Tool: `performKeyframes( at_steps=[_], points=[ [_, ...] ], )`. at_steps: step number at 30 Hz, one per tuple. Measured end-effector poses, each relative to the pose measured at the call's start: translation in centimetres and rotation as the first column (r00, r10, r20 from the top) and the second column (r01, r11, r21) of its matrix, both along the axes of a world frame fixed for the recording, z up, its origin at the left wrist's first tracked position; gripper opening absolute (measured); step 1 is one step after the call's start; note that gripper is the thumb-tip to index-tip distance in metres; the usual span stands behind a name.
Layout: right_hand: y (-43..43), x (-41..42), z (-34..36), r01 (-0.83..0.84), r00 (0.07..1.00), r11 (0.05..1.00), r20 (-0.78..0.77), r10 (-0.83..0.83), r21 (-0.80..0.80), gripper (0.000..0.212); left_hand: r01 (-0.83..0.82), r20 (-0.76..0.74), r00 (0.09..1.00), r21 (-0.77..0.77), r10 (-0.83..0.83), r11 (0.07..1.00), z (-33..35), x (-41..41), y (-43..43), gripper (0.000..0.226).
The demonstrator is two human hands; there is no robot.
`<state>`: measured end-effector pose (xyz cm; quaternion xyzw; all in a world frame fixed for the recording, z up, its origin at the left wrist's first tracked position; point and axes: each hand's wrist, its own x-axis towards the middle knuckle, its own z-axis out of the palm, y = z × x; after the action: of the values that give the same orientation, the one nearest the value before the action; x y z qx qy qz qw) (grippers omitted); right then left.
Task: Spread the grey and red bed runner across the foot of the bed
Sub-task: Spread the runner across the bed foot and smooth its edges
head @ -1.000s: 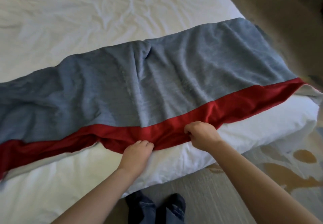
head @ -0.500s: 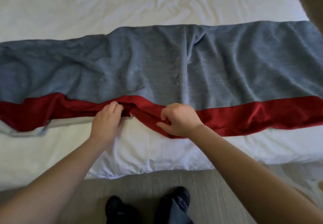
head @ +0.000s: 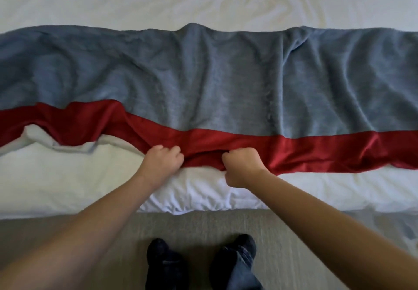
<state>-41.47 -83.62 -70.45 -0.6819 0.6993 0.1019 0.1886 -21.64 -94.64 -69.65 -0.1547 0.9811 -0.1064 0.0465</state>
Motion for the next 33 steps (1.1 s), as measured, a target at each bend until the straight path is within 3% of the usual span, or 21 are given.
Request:
performKeyframes(
  at_steps=[2, 7, 10, 15, 20, 24, 27, 30, 33],
  points=[
    [-0.3, 0.7, 0.2, -0.051, 0.998, 0.998, -0.034, 0.05, -0.037, 0.014, 0.079, -0.005, 0.997, -0.061, -0.079, 0.995, 0.0, 1.8, -0.4, 0.026],
    [-0.6, 2.9, -0.4, 0.025, 1.0, 0.998, -0.016, -0.025, -0.051, 0.024, -0.087, 0.0, 0.996, 0.023, 0.087, 0.996, 0.1, 5.2, -1.0, 0.022],
    [0.6, 4.6, -0.7, -0.02, 0.988, 0.996, -0.152, 0.007, -0.088, 0.031, -0.174, 0.034, 0.985, 0.102, 0.171, 0.98, 0.0, 6.4, 0.0, 0.014],
    [1.2, 3.8, -1.0, 0.023, 0.987, 0.98, -0.151, -0.053, -0.196, 0.029, -0.219, -0.007, 0.975, 0.143, 0.222, 0.965, 0.0, 6.8, 0.1, 0.019],
    [0.7, 2.9, -1.1, 0.15, 0.989, 0.987, 0.013, -0.149, -0.06, 0.006, -0.236, -0.156, 0.949, 0.232, 0.276, 0.944, 0.0, 7.2, 0.2, 0.017],
    [0.5, 3.5, -0.5, 0.128, 0.99, 0.979, -0.082, -0.116, 0.159, 0.013, -0.087, -0.029, 0.995, 0.287, 0.1, 0.954, -0.3, 8.7, 1.1, 0.014],
    [-2.8, 4.7, 1.2, 0.182, 0.976, 0.938, -0.173, -0.135, 0.295, 0.009, -0.241, -0.116, 0.951, 0.299, 0.286, 0.923, 0.2, 10.2, -0.2, 0.019],
    [-6.9, 7.9, 2.9, 0.19, 0.978, 0.971, -0.11, -0.175, 0.145, 0.006, -0.491, -0.153, 0.822, 0.296, 0.548, 0.82, 1.1, 13.1, -3.1, 0.042],
    [-10.5, 13.7, 3.5, 0.082, 0.99, 0.993, 0.123, -0.072, -0.081, 0.019, -0.607, -0.118, 0.772, 0.154, 0.624, 0.78, 1.3, 17.1, -6.4, 0.048]
  ],
)
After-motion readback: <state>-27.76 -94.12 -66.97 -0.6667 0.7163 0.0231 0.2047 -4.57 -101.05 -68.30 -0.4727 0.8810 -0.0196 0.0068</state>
